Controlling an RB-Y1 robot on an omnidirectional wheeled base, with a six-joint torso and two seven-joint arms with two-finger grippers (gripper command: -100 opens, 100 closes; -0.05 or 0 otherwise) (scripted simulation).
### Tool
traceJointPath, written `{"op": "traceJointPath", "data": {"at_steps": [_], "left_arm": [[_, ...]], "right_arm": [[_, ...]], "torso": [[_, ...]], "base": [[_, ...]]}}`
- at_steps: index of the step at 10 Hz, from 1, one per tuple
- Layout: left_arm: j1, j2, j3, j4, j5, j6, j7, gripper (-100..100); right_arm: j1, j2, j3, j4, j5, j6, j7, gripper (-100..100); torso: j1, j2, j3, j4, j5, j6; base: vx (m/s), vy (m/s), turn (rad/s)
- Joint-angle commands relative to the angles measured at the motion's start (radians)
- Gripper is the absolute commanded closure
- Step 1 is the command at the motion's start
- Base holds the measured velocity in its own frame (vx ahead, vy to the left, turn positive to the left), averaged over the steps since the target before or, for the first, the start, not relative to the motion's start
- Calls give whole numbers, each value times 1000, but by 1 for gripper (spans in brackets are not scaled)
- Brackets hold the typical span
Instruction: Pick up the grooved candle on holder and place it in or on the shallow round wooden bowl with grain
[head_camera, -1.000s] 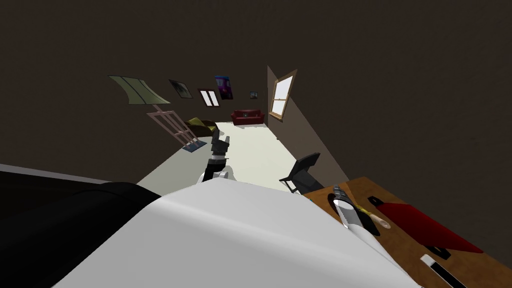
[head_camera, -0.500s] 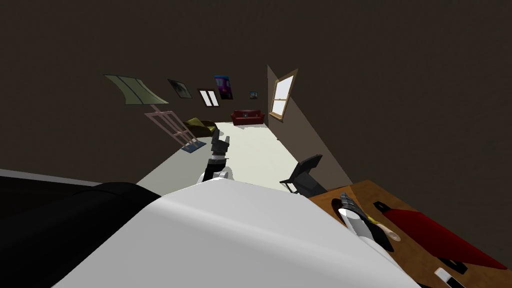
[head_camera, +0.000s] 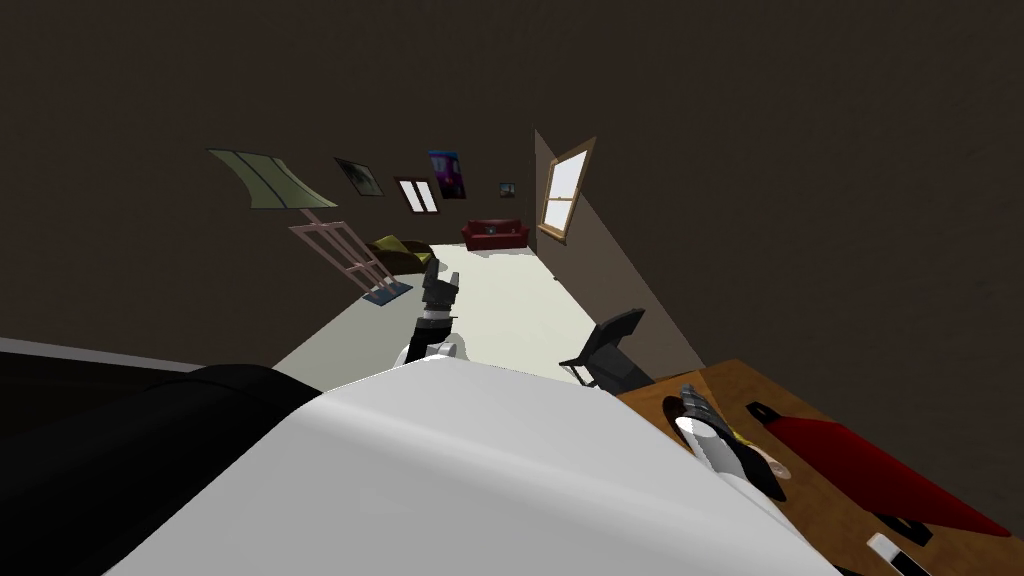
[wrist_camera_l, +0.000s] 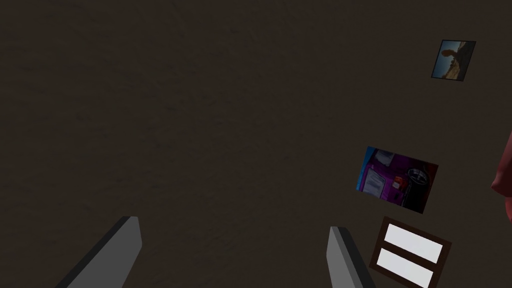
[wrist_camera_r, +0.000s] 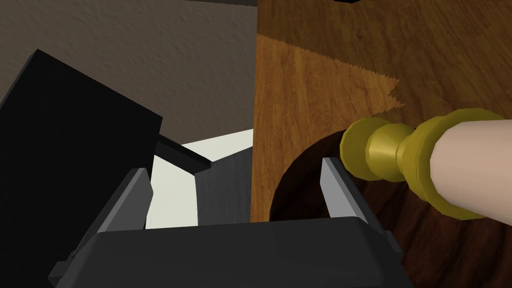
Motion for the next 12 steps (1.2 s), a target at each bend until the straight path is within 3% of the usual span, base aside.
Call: {"op": "traceJointPath", "data": {"at_steps": [1, 4, 5, 6, 7, 8, 9, 10, 12], "left_arm": [[0, 0, 0, 0, 0, 0, 0, 0], [0, 0, 0, 0, 0, 0, 0, 0], [0, 0, 0, 0, 0, 0, 0, 0], [0, 0, 0, 0, 0, 0, 0, 0], [0, 0, 0, 0, 0, 0, 0, 0], [0, 0, 0, 0, 0, 0, 0, 0], [0, 0, 0, 0, 0, 0, 0, 0], [0, 0, 0, 0, 0, 0, 0, 0], [0, 0, 0, 0, 0, 0, 0, 0]], "right_arm": [[-49, 0, -23, 32, 2, 16, 39, -100], [-134, 0, -69, 97, 5, 47, 118, -100], [-147, 0, -69, 97, 5, 47, 118, -100], [-183, 0, -92, 130, 6, 63, 157, -100], [-196, 0, -92, 130, 6, 63, 157, -100], [-237, 0, -115, 162, 8, 79, 196, -100], [-245, 0, -115, 162, 8, 79, 196, -100], [-289, 0, -138, 195, 10, 94, 235, -100], [-293, 0, -138, 195, 10, 94, 228, -100]], "torso": [[0, 0, 0, 0, 0, 0], [1, 5, 3, 1, 0, 0], [-1, 6, 3, 1, 0, 0], [0, 5, 3, 1, 0, 0], [0, 4, 3, 1, 0, 0], [0, 3, 2, 1, 0, 0], [0, 4, 2, 1, 0, 0], [0, 3, 2, 1, 0, 0], [0, 4, 2, 1, 0, 0]], "base": [[-37, 2, -21], [-88, 8, -22], [-78, -5, -6], [-67, 5, -19], [-49, 4, -13], [-62, -7, -20], [-51, 2, -7], [-61, 9, -20], [-44, 1, -5]]}}
